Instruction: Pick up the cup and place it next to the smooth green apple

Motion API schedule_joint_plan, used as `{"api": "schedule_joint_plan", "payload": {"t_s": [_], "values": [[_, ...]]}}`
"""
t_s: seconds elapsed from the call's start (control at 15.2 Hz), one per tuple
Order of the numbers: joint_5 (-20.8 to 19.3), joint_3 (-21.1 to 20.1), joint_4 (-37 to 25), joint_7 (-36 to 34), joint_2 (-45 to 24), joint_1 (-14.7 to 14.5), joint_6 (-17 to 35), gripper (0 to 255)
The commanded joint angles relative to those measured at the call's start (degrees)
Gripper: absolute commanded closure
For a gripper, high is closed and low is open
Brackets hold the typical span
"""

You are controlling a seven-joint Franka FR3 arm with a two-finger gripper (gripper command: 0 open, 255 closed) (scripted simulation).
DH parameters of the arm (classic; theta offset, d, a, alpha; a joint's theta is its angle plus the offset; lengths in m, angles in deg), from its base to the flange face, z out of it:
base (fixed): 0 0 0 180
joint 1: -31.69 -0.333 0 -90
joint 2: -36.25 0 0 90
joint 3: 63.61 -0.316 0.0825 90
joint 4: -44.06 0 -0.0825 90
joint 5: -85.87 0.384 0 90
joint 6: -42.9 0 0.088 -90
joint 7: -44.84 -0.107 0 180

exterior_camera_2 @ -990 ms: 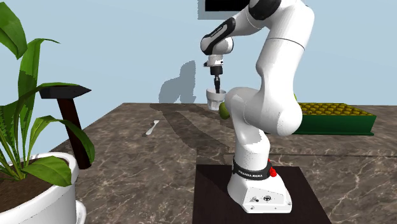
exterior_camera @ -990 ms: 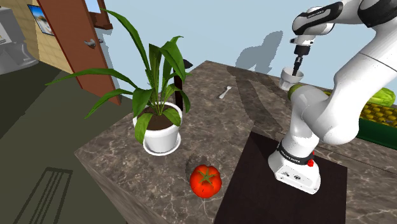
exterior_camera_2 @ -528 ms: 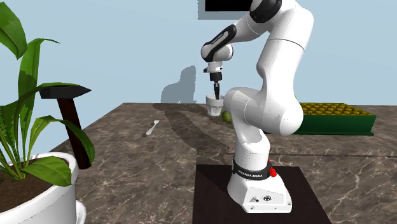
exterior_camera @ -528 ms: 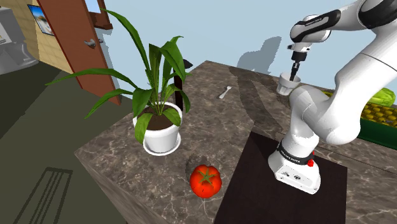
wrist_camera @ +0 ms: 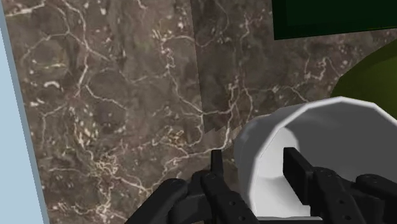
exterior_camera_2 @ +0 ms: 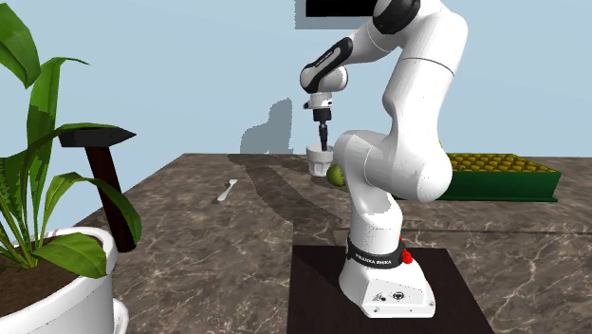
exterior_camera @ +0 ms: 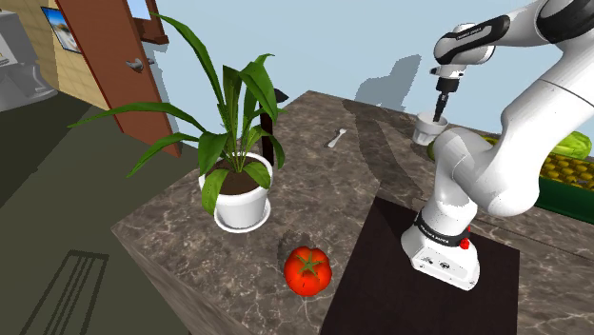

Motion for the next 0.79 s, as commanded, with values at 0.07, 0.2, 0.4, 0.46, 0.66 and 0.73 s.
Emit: {"api": "schedule_joint_plan", "payload": {"t_s": [0.07,0.2,0.4,0.46,0.66,0.73], "values": [[0.0,0.0,0.0,0.0,0.0,0.0,0.0,0],[0.0,0.0,0.0,0.0,0.0,0.0,0.0,0],[1.58,-1.43,-2.87,1.0,-1.06,0.38,-3.22,0],[2.25,-1.98,-4.43,1.43,-1.48,0.4,-4.89,0],[2.73,-2.35,-5.72,1.74,-1.78,0.34,-6.23,0],[2.72,-2.34,-5.72,1.74,-1.77,0.33,-6.23,0]]}}
